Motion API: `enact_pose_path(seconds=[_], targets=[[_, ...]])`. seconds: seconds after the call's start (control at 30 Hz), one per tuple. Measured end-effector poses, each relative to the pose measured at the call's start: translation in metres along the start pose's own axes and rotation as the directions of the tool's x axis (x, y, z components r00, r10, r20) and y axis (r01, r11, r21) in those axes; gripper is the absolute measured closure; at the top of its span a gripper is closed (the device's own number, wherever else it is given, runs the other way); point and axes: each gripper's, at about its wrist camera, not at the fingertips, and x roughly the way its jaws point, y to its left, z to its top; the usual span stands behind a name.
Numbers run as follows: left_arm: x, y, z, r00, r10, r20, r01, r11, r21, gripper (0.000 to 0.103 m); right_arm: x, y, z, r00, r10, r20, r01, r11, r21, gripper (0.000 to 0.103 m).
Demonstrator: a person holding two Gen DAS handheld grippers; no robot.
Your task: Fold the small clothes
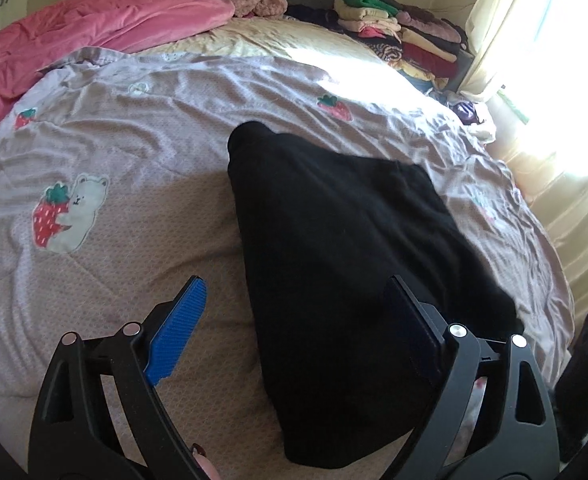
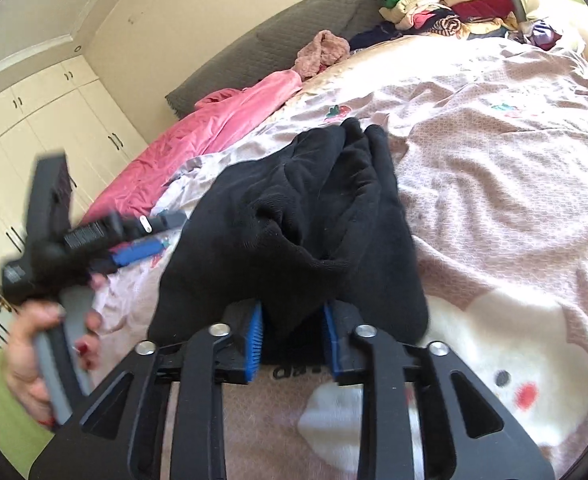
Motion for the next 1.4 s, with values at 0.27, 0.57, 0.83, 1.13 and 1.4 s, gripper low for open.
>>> enact_pose_path(seconds=[0.27,0.57,0.83,1.13,1.4], targets=[[0.004,-0.003,-0.023,1.000,-0.001,0.015,0.001,1.000,0.025,0.020,-0.027,-0.009,0.042,0.998,-0.029,0.050,0.028,0.999,0.018,0.029],[0.000,-0.002,-0.027,1.000,-0.015,0.023,0.014,0.999,0.032,0.020,0.051,-0.015,0.096,0.984,-0.097,-0.150,0.095,0.995,-0.022,0.029],[-0.001,-0.004,-0.028,0.999,-0.019,0.027,0.018,0.999,0.044,0.020,0.089,-0.016,0.098,0.966,-0.132,-0.223,0.124,0.991,-0.051,0.069],[-0.005,-0.009,-0.027,0.999,-0.033,0.021,0.032,0.998,0.055,0.020,0.068,-0.003,0.104,0.980,-0.137,-0.142,0.112,0.979,-0.172,0.092],[0.002,-0.021,-0.036,0.998,-0.059,-0.007,0.060,0.994,0.095,0.020,0.065,-0.030,0.098,0.965,-0.216,-0.150,0.190,0.967,-0.167,0.092]])
